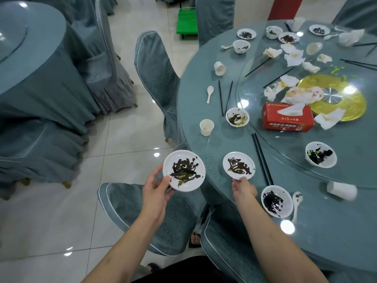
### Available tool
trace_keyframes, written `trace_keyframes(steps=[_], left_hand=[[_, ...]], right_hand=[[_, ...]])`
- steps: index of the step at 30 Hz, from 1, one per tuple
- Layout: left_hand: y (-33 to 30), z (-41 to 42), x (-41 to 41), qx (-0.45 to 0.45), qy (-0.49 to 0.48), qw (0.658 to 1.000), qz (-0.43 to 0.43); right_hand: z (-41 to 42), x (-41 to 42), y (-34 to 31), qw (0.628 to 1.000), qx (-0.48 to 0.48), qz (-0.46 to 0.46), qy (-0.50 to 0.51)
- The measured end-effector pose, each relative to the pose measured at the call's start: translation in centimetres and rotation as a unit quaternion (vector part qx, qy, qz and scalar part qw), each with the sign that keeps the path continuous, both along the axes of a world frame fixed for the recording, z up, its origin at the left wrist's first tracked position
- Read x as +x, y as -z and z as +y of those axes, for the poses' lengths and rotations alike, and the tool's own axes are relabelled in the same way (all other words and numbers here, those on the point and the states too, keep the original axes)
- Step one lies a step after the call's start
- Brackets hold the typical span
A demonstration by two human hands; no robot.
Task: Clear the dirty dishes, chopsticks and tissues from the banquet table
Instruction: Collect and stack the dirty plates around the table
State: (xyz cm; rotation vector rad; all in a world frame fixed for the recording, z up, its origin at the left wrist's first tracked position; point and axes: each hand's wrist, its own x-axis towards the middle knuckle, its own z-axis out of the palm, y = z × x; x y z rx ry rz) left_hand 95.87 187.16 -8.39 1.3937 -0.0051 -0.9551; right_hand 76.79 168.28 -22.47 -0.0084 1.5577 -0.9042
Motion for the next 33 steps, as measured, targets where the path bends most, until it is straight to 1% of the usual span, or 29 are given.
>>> trace_keyframes(steps=[3,6,12,16,22,28,33], left_hand=[[0.1,0.5,0.4,0.003,0.004,1.0,0.007],[0.1,1.2,1.5,-0.005,0.012,1.0,0.014],[-0.3,3.3,4.4,-0.023,0.027,0.999,0.033],[-1.1,5.1,6.9,-0.038,0.037,0.998,0.036],[-2.0,8.5,11.6,-0.046,0.056,0.997,0.029],[-2.8,12.8,16.8,-0.075,0.075,0.994,0.025],[-3.2,15.7,20.8,-0.104,0.068,0.992,0.028]], right_hand=[[0.9,0.3,-0.8,0.999,-0.034,0.02,0.004],[2.0,1.0,-2.4,0.997,-0.078,0.019,0.006],[6.1,3.9,-7.0,0.986,-0.161,-0.007,-0.045],[9.1,7.5,-9.8,0.973,-0.212,0.013,-0.09],[13.7,13.6,-12.0,0.95,-0.256,0.04,-0.172],[19.1,19.8,-13.8,0.935,-0.277,0.07,-0.21],[22.6,25.0,-15.4,0.918,-0.29,0.062,-0.262]])
